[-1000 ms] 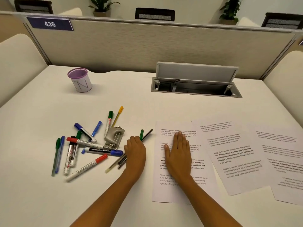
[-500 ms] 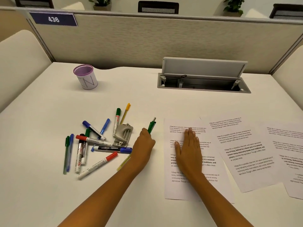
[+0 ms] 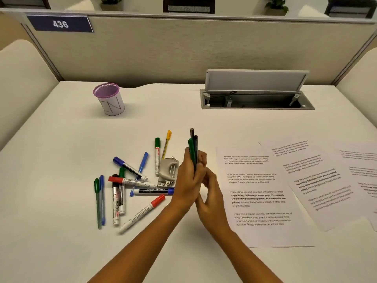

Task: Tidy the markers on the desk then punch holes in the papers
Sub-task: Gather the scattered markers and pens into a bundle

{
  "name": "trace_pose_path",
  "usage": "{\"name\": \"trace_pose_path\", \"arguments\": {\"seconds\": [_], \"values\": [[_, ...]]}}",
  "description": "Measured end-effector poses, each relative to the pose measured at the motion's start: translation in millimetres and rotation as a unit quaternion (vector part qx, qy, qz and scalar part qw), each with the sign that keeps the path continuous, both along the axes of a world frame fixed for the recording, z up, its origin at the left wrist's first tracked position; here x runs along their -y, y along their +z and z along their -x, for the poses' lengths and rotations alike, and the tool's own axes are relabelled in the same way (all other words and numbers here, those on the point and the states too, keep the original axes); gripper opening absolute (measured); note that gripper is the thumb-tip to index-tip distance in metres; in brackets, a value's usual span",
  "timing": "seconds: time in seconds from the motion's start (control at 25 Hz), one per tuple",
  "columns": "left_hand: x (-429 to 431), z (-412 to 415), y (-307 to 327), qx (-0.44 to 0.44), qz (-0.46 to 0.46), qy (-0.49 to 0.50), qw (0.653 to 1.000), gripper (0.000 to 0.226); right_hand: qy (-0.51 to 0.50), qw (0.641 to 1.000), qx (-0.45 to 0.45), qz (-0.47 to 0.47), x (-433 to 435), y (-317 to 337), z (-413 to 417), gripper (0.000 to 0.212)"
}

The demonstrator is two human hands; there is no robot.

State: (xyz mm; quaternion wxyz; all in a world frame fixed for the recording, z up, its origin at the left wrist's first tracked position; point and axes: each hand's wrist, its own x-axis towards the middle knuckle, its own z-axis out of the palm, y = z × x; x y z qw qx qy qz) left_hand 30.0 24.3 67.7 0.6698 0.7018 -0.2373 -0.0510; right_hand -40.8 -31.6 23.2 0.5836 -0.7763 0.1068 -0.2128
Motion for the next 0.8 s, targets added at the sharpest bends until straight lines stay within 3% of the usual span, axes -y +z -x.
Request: {"name": "trace_pose_path", "arguments": {"seconds": [0.16, 0.28, 0.36, 0.48, 0.64, 0.8], "values": [[-9.0, 14.1, -15.5, 0.025, -0.017, 0.011, 0.999, 0.017, -0.024, 0.998, -0.013, -0.060, -19.1, -1.4, -6.1, 0.032], [-13.1, 19.6, -21.7, -0.004, -0.029, 0.033, 0.999, 0.017, -0.049, 0.996, -0.027, -0.072, -23.7, -9.2, -10.6, 0.040], [-14.0, 20.8, -20.7, -0.006, -0.019, 0.048, 0.999, 0.016, -0.043, 0.995, -0.068, -0.062, -27.0, -21.6, -16.7, 0.024], [-15.1, 20.5, -13.6, 0.005, -0.002, 0.032, 0.999, 0.015, -0.027, 0.983, -0.166, -0.068, -35.7, -32.9, -23.8, 0.026], [-29.7, 17.2, -4.6, -0.008, 0.053, -0.036, 0.998, 0.036, -0.061, 0.993, -0.099, -0.038, -31.7, -16.9, -21.8, 0.014], [-64.2, 9.3, -18.7, 0.040, 0.013, -0.032, 0.999, 0.042, -0.070, 0.995, -0.048, -0.051, -22.3, -4.6, -14.9, 0.005]]}}
